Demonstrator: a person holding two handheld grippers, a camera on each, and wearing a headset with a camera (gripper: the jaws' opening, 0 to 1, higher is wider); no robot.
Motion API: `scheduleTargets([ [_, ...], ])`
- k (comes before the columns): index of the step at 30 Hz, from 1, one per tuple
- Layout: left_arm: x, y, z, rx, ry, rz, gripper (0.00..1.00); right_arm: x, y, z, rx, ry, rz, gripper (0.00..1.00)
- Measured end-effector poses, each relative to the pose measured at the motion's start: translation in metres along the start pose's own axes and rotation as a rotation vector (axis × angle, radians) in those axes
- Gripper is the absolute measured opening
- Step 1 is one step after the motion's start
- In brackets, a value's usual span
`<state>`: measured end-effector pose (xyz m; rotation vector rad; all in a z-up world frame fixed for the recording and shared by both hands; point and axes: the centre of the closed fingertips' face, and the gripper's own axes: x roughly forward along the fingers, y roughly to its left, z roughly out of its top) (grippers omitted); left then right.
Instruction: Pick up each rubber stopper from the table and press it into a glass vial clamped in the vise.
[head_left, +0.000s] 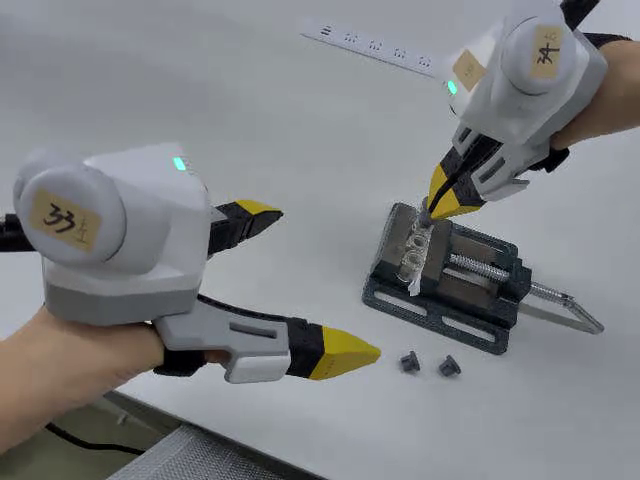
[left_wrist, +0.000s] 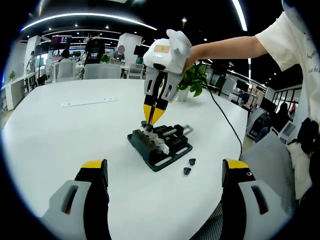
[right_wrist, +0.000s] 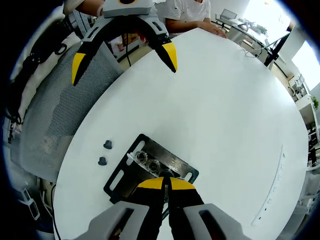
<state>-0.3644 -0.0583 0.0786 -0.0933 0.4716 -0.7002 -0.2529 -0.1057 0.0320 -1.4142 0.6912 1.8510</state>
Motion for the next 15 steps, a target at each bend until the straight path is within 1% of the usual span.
scheduleTargets([
  [7,0.0008,-0.0009,-0.0005,-0.002,0.002,-0.003,0.94,0.0019,-0.004,0.0005,-0.002,-0.001,-0.002,0.0],
  [8,0.0006,-0.0007,-0.0007,-0.001,0.002,-0.003,0.94,0.0018,-0.0026,0.0006,0.005,-0.001,0.005,0.0],
  [15,0.0004,-0.0018,-0.0014,-0.006,0.002,-0.004,0.94,0.0015,-0.0005,0.001,-0.005,0.009,0.008,0.0],
])
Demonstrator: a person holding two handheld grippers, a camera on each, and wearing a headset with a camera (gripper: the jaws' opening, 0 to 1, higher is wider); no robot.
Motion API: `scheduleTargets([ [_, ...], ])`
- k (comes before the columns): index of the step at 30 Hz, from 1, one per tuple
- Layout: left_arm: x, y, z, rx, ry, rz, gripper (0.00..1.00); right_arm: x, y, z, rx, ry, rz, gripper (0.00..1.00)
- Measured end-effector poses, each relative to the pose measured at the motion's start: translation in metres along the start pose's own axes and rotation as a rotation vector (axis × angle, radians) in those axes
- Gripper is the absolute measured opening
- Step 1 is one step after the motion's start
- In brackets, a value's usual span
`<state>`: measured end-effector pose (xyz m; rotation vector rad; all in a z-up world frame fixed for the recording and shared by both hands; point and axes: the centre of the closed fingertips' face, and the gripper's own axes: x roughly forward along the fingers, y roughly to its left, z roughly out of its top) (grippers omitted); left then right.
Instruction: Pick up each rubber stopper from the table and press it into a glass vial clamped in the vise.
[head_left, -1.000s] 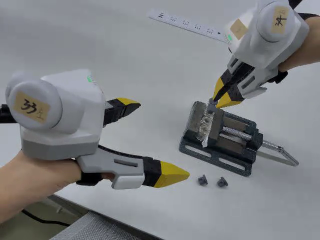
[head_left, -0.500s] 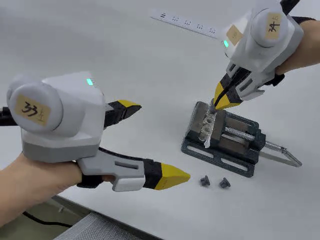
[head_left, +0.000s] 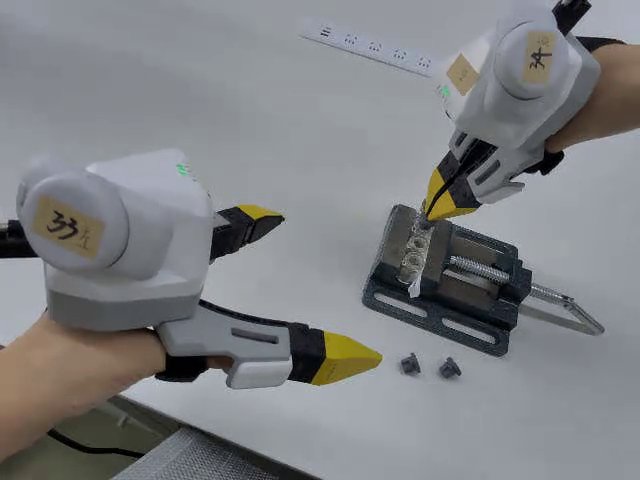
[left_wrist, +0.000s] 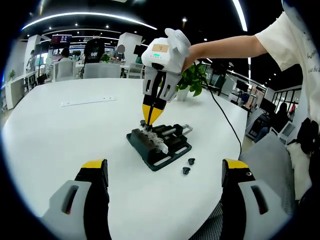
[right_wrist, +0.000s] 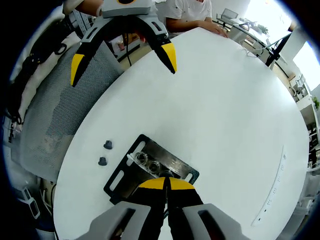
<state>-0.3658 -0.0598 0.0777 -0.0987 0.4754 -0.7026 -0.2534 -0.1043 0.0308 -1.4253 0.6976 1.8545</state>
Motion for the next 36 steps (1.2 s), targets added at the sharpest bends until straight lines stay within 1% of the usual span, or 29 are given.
scheduleTargets([
  [2,0.0003,-0.0002,-0.0001,-0.001,0.0,-0.001,0.94,0.0003,0.0006,0.0004,-0.009,0.007,0.004,0.0],
  [7,0.0016,0.0003,0.0009,-0.006,-0.003,-0.005,0.94,0.0008,0.0008,-0.0004,-0.004,0.017,0.004,0.0],
  [8,0.002,0.0011,0.0009,-0.007,-0.001,-0.004,0.94,0.0011,0.0022,0.0003,0.014,0.016,0.005,0.0],
  [10,0.0024,0.0021,0.0017,-0.009,-0.003,-0.003,0.94,0.0011,0.0024,0.0002,0.005,0.018,0.006,0.0],
  [11,0.0034,0.0017,0.0028,-0.011,-0.006,-0.003,0.94,0.0014,0.0027,0.0003,0.023,0.022,0.004,0.0],
  [13,0.0045,0.0023,0.0042,-0.016,-0.009,-0.005,0.94,0.0017,0.0027,0.0006,0.005,0.031,0.003,0.0],
  [15,0.0052,0.004,0.0044,-0.016,-0.008,-0.004,0.94,0.0021,0.0018,0.0012,0.019,0.037,0.001,0.0],
  [16,0.0057,0.0039,0.0049,-0.015,-0.01,-0.006,0.94,0.0027,0.002,0.0001,0.006,0.041,0.001,0.0],
  [17,0.0064,0.0035,0.0054,-0.017,-0.012,-0.007,0.94,0.003,0.0018,0.0001,0.019,0.045,-0.001,0.0],
  [19,0.0072,0.003,0.006,-0.016,-0.013,-0.008,0.94,0.0033,0.0027,0.0003,0.015,0.057,-0.005,0.0],
  [21,0.0069,0.0031,0.0054,-0.017,-0.014,-0.01,0.94,0.0037,0.0003,-0.0006,0.015,0.069,-0.009,0.0],
  [22,0.0069,0.0032,0.0053,-0.017,-0.014,-0.009,0.94,0.0034,0.0002,-0.0005,0.034,0.073,-0.007,0.0],
  [24,0.0066,0.0033,0.0049,-0.019,-0.016,-0.009,0.94,0.0036,-0.0008,-0.0009,0.05,0.067,0.0,0.0],
  [28,0.0054,0.0034,0.0051,-0.023,-0.02,-0.005,0.94,0.0044,0.0001,-0.0014,0.056,0.068,0.003,0.0],
  [29,0.0051,0.0037,0.0045,-0.024,-0.017,-0.003,0.94,0.0046,-0.0007,-0.0017,0.078,0.066,0.013,0.0],
  [30,0.0048,0.0037,0.0043,-0.024,-0.017,-0.002,0.94,0.0052,-0.0016,-0.0018,0.084,0.066,0.014,0.0],
  [32,0.0036,0.0049,0.0035,-0.027,-0.02,0.001,0.94,0.0058,-0.0018,-0.0015,0.079,0.071,0.021,0.0],
  [34,0.0035,0.0056,0.003,-0.029,-0.02,0.002,0.94,0.0063,-0.0005,-0.0009,0.064,0.093,0.025,0.0],
  [36,0.0034,0.0064,0.0024,-0.031,-0.021,0.004,0.94,0.0061,-0.0001,-0.0002,0.066,0.107,0.033,0.0],
])
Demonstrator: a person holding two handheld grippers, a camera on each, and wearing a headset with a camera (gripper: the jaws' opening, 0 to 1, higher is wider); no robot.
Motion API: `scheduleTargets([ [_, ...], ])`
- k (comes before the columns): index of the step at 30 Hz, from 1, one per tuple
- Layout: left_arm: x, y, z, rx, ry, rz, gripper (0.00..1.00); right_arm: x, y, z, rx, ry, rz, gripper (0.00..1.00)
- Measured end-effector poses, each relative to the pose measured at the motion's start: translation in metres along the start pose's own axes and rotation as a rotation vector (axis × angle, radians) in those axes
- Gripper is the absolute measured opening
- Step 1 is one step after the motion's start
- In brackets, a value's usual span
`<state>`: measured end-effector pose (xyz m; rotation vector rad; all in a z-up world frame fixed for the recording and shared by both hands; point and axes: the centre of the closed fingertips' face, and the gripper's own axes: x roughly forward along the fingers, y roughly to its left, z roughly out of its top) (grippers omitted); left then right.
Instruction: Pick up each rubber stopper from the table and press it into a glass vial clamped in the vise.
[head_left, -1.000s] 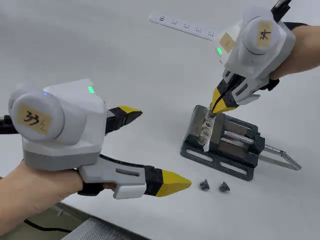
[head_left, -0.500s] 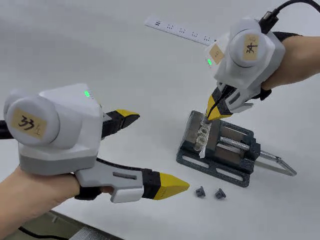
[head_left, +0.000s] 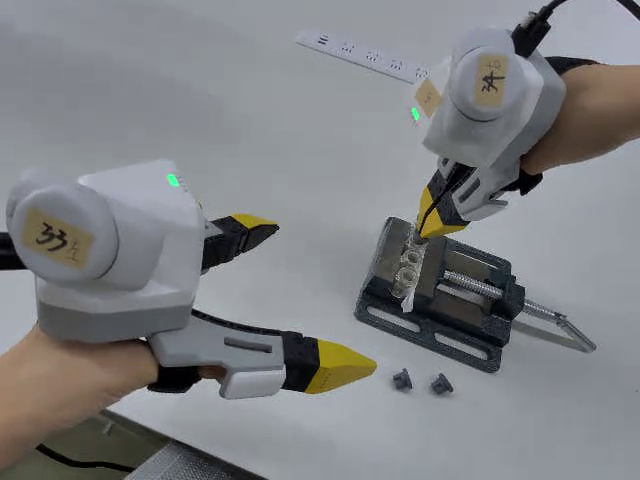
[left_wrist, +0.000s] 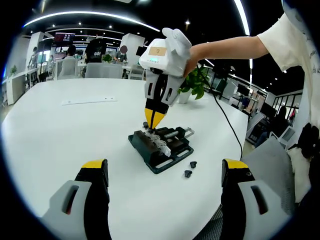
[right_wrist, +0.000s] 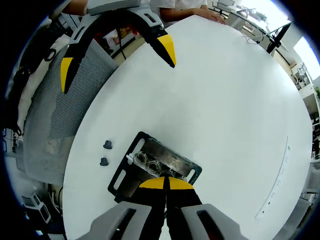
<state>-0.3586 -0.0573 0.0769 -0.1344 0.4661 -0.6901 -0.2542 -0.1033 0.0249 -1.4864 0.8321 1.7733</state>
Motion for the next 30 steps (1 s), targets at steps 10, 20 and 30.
scheduleTargets([
  [10,0.0025,-0.0003,-0.0002,0.0,0.002,-0.004,0.94,-0.0007,0.001,-0.001,0.063,-0.009,0.029,0.0],
  [20,0.0069,-0.0013,0.0002,-0.01,0.003,-0.008,0.93,-0.0016,0.0051,0.0001,0.088,-0.003,0.02,0.0],
  [30,0.0051,-0.0007,0.0074,0.005,-0.009,-0.002,0.94,-0.0018,0.0021,-0.0014,0.102,0.007,-0.01,0.0],
])
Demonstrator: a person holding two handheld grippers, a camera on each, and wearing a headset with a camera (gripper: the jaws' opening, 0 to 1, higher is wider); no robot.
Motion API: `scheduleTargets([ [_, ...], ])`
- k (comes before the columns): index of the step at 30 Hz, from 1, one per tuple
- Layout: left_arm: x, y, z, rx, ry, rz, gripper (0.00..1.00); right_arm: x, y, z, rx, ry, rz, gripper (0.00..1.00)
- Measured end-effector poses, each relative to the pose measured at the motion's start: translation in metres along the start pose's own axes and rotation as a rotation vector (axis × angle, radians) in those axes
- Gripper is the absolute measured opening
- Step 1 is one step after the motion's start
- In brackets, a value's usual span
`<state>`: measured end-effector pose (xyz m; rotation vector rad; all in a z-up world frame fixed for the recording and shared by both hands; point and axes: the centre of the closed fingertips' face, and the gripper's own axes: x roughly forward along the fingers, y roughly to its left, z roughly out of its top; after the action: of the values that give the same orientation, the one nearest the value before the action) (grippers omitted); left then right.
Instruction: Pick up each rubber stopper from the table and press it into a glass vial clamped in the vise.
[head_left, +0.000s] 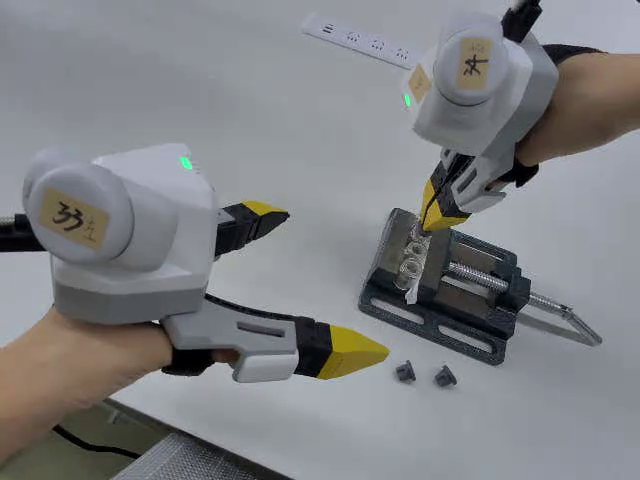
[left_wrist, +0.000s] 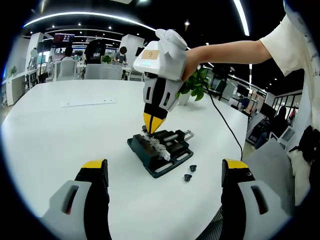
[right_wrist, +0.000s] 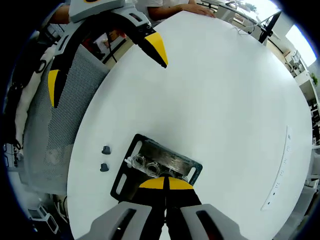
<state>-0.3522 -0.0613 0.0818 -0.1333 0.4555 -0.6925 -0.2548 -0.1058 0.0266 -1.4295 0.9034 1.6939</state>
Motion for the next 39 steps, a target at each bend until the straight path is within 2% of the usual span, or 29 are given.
scheduleTargets([
  [3,-0.004,-0.001,0.008,0.012,-0.007,0.0,0.93,-0.001,-0.004,-0.001,0.023,-0.03,0.004,0.0],
  [4,-0.004,-0.002,0.011,0.021,-0.008,-0.001,0.93,-0.001,-0.004,-0.001,0.084,-0.031,0.027,0.0],
  [7,-0.008,-0.003,0.017,0.038,-0.015,0.002,0.93,0.0,-0.003,0.0,-0.005,0.01,-0.008,0.0],
  [10,-0.011,-0.002,0.023,0.051,-0.027,0.011,0.94,0.0,-0.006,-0.001,0.066,0.003,-0.004,0.0],
  [15,-0.013,-0.007,0.03,0.064,-0.035,0.013,0.94,0.0,-0.002,0.0,0.028,0.008,-0.043,0.0],
  [19,-0.015,-0.012,0.031,0.073,-0.031,0.012,0.94,0.0,-0.001,-0.002,0.019,0.0,-0.051,0.0],
  [21,-0.016,-0.013,0.031,0.07,-0.031,0.015,0.94,0.0,0.0,-0.002,0.016,-0.022,-0.061,0.0],
  [22,-0.017,-0.013,0.03,0.071,-0.029,0.015,0.94,0.0,-0.002,-0.002,0.043,-0.037,-0.064,0.0],
  [25,-0.017,-0.014,0.03,0.07,-0.026,0.017,0.94,0.0,-0.003,0.0,0.016,-0.039,-0.074,0.0],
  [30,-0.017,-0.015,0.031,0.077,-0.02,0.022,0.94,-0.001,-0.003,0.0,-0.004,-0.047,-0.077,0.0],
  [39,-0.018,-0.011,0.029,0.083,-0.003,0.033,0.94,-0.001,-0.003,-0.001,-0.019,-0.094,-0.12,0.0],
])
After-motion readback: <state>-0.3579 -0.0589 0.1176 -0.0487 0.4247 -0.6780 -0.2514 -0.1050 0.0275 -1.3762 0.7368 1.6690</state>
